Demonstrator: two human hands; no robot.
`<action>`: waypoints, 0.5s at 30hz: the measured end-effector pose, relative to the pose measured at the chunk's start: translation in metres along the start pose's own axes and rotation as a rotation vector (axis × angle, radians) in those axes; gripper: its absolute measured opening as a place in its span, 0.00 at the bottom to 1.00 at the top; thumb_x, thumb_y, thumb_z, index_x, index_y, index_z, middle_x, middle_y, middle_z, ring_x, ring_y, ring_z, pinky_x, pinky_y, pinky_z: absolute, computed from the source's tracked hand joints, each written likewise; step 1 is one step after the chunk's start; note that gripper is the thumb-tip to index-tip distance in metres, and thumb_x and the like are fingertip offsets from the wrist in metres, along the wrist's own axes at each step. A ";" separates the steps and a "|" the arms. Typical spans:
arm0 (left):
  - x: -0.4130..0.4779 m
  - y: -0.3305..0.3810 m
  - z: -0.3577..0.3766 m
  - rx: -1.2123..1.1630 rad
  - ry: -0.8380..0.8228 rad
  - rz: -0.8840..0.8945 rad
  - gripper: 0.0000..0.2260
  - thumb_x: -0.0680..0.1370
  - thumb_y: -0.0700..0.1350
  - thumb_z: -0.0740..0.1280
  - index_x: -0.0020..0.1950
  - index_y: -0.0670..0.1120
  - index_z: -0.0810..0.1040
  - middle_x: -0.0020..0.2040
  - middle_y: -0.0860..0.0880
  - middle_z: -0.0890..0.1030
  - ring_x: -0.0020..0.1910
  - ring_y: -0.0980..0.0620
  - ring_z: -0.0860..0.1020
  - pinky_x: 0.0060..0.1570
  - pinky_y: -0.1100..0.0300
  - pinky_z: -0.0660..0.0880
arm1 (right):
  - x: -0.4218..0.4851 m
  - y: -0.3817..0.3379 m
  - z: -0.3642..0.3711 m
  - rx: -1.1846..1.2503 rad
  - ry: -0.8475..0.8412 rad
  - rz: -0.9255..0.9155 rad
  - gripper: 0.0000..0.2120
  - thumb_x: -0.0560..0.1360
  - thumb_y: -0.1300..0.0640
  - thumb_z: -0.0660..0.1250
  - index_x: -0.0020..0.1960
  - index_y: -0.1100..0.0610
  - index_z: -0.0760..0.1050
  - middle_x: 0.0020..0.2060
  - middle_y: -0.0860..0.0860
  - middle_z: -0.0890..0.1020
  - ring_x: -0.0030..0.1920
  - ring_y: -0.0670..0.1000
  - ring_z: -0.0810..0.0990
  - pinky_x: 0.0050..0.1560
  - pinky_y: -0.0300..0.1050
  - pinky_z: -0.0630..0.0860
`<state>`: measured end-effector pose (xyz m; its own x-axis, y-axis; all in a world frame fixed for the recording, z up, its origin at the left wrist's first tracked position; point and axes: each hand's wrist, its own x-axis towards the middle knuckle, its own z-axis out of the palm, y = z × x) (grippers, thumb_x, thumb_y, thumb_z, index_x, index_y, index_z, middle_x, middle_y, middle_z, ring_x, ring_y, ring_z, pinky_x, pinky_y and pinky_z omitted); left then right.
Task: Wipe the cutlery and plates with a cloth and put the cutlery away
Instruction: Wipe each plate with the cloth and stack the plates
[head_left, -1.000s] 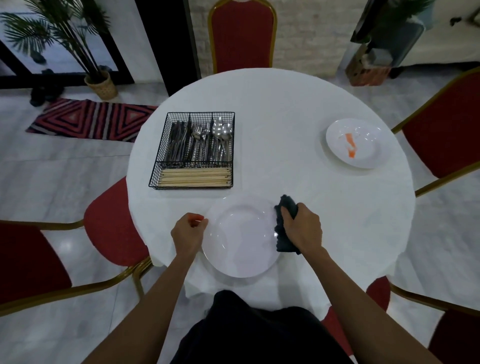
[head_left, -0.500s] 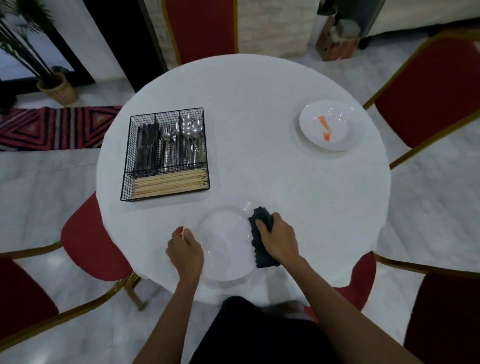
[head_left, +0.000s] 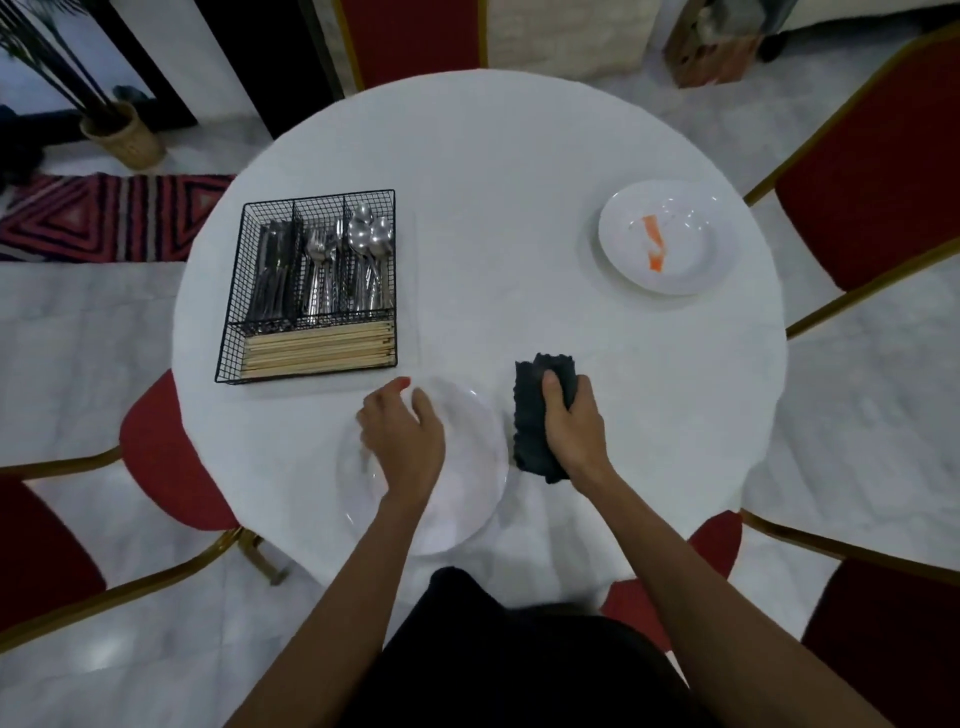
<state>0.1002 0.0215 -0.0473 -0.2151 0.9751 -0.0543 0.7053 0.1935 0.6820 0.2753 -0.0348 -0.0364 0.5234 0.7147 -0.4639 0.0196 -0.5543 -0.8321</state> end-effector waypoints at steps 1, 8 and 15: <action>0.001 0.017 0.010 -0.052 -0.069 0.035 0.13 0.83 0.45 0.61 0.64 0.42 0.77 0.60 0.40 0.77 0.63 0.41 0.71 0.62 0.48 0.67 | 0.007 -0.005 -0.006 0.030 0.021 0.003 0.18 0.83 0.40 0.57 0.60 0.54 0.70 0.48 0.47 0.80 0.47 0.45 0.80 0.40 0.41 0.73; 0.004 0.111 0.086 -0.174 -0.472 0.088 0.12 0.84 0.45 0.58 0.60 0.43 0.78 0.51 0.50 0.79 0.52 0.50 0.77 0.50 0.59 0.71 | 0.055 -0.014 -0.064 0.191 0.147 0.126 0.21 0.83 0.38 0.52 0.60 0.56 0.62 0.50 0.49 0.76 0.50 0.49 0.79 0.49 0.49 0.78; 0.022 0.180 0.177 -0.214 -0.638 -0.124 0.15 0.84 0.49 0.58 0.68 0.44 0.70 0.56 0.47 0.78 0.52 0.48 0.77 0.52 0.55 0.76 | 0.110 0.005 -0.131 0.386 0.183 0.258 0.26 0.80 0.32 0.52 0.59 0.53 0.70 0.53 0.53 0.79 0.51 0.54 0.80 0.46 0.49 0.78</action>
<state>0.3418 0.0970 -0.0549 0.2003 0.8330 -0.5158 0.5379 0.3465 0.7685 0.4443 -0.0151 -0.0518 0.6116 0.4693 -0.6370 -0.4285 -0.4804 -0.7653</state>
